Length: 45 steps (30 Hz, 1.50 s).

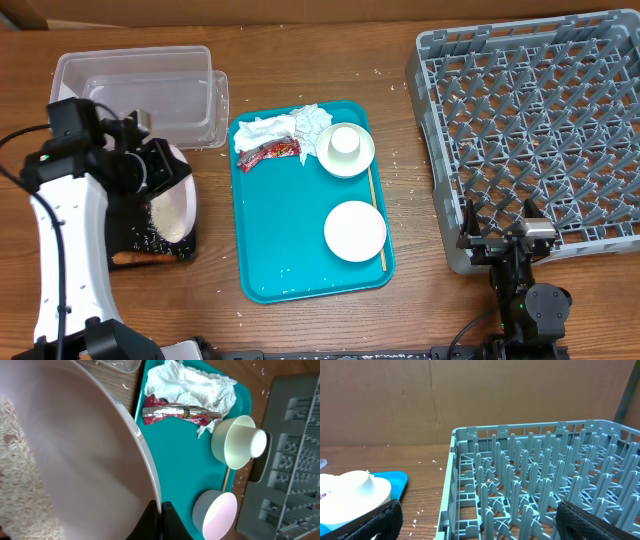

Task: Sort waste into correct bins and load items into the dishwasher
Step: 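Carry the plate left and tilt it to pour rice onto black tray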

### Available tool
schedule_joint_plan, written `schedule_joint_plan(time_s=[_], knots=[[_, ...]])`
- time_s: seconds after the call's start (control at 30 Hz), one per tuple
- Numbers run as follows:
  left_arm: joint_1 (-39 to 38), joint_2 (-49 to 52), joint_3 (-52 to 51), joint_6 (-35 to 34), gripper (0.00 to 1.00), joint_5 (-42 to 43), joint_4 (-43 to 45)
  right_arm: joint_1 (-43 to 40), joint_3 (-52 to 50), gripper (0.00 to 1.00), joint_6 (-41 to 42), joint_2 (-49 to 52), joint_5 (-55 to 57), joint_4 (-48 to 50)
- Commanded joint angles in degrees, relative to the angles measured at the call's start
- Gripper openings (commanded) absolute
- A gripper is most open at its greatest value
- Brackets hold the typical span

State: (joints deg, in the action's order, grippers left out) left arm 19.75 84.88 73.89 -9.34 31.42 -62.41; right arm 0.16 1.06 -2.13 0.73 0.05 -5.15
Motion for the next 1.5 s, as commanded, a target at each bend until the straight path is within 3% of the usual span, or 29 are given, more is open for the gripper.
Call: schedule_joint_plan(time_s=[0.0,0.37,0.77,1.03,1.33,1.47], knots=[[3.5,-0.9,1.2,4.4,0.04,6.6,-0.8,0.4,-0.6,1.00,0.3,-0.6,0.3,0.4],[15.8,-0.9,1.2,8.2,0.04,18.0,-1.6,0.4,-0.6,1.00,0.3,-0.6,0.3,0.4],[21.9,-0.9,1.2,11.3,0.04,30.4,-3.3,0.4,-0.6,1.00,0.3,-0.6,0.3,0.4],[24.6,-0.8,1.1,8.9,0.04,29.4,-6.8,0.4,-0.6,1.00,0.3,-0.6,0.3,0.4],[27.2,-0.2,1.1,12.5,0.04,32.5,-7.0,0.4,-0.6,1.00,0.3,-0.6,0.3,0.4],[27.2,-0.2,1.1,10.6,0.04,31.3,-7.0,0.4,-0.6,1.00,0.3,-0.6,0.3,0.4]])
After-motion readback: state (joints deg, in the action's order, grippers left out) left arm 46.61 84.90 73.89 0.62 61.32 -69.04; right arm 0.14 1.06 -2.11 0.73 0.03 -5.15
